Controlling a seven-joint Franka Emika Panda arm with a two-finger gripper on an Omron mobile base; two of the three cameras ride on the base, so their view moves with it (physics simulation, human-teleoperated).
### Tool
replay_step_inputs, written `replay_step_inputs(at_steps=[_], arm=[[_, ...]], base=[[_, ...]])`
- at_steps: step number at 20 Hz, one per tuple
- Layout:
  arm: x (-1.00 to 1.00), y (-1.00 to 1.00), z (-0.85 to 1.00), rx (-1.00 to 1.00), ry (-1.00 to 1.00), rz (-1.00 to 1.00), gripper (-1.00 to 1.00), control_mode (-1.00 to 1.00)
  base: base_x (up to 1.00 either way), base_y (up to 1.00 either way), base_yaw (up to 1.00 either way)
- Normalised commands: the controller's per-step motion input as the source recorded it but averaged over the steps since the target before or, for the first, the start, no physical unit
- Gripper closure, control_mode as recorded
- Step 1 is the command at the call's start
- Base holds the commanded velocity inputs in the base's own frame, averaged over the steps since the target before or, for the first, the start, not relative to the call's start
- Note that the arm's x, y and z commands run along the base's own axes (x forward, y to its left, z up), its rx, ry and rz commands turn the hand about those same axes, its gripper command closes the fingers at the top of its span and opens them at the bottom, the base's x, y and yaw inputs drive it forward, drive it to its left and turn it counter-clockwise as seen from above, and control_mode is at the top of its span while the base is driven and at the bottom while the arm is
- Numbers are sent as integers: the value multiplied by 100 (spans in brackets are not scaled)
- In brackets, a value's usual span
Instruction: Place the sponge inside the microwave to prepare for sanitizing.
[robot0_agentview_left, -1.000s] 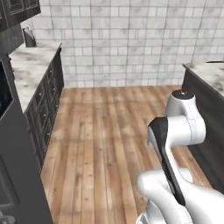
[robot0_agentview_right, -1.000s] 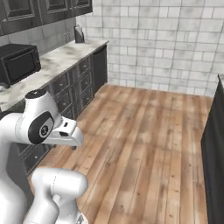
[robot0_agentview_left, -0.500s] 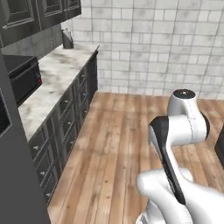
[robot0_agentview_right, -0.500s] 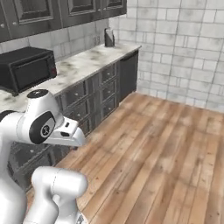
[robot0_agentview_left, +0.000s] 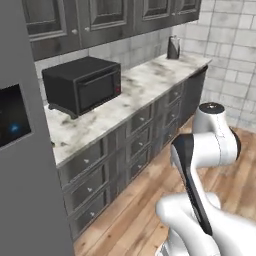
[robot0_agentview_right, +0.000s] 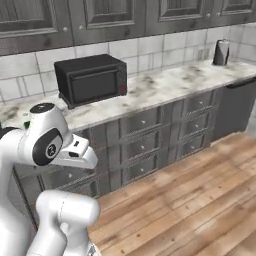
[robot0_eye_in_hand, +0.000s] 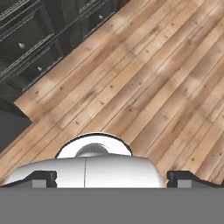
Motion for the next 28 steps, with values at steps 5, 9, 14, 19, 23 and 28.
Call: replay_step_inputs(at_steps=[5, 9, 14, 19, 23, 28], arm=[[0, 0, 0, 0, 0, 0, -100, 100], [0, 0, 0, 0, 0, 0, -100, 100], [0, 0, 0, 0, 0, 0, -100, 100], [0, 0, 0, 0, 0, 0, -100, 100], [0, 0, 0, 0, 0, 0, -100, 100], [0, 0, 0, 0, 0, 0, -100, 100]], base=[[85, -41, 80], [87, -43, 78], [76, -47, 74], [44, -35, 62], [29, -28, 58], [49, -43, 52]])
